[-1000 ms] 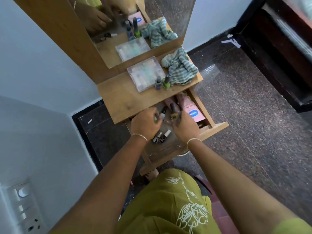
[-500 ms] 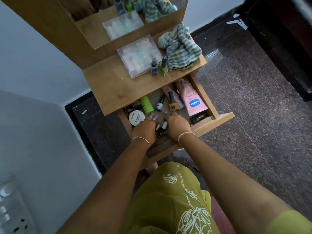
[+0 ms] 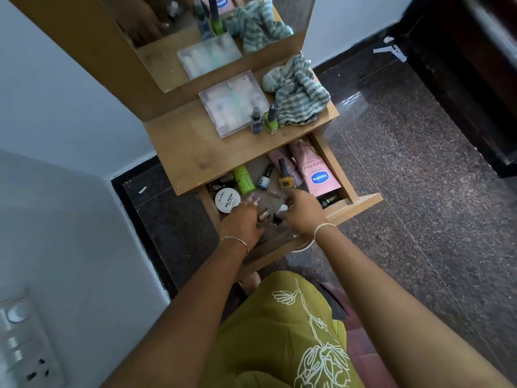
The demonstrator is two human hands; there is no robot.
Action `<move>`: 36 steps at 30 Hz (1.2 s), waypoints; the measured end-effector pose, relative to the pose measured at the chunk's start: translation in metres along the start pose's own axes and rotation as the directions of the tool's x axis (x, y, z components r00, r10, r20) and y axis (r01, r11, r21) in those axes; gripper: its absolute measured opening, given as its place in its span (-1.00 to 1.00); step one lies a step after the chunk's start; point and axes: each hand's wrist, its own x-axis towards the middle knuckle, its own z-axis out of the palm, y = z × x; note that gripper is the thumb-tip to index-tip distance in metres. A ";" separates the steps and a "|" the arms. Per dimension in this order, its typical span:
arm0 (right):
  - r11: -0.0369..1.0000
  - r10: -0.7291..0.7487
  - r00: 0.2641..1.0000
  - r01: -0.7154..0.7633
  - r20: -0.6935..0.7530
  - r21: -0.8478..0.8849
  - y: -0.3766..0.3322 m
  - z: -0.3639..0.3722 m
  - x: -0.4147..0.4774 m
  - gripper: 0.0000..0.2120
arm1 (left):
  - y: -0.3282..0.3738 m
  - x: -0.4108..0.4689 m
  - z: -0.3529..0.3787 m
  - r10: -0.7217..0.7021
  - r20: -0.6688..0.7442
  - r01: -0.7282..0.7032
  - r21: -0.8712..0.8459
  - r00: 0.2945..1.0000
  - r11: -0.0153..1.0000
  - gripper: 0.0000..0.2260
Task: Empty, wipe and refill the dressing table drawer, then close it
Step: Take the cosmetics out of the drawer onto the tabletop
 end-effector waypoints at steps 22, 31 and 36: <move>0.934 -0.017 0.853 0.201 -0.522 0.297 -0.099 -0.080 -0.042 -0.85 | -0.006 -0.033 -0.111 -0.123 -0.052 -0.005 -0.936 0.991 0.353 -0.60; 0.944 -0.074 0.860 0.224 -0.505 0.243 -0.103 -0.082 -0.014 -0.81 | 0.002 -0.001 -0.134 -0.215 -0.212 -0.060 -0.830 0.953 0.555 -0.71; 0.952 -0.192 0.859 0.281 -0.475 0.124 -0.102 -0.082 0.003 -0.80 | 0.008 0.021 -0.143 -0.220 -0.302 -0.080 -0.736 0.928 0.673 -0.76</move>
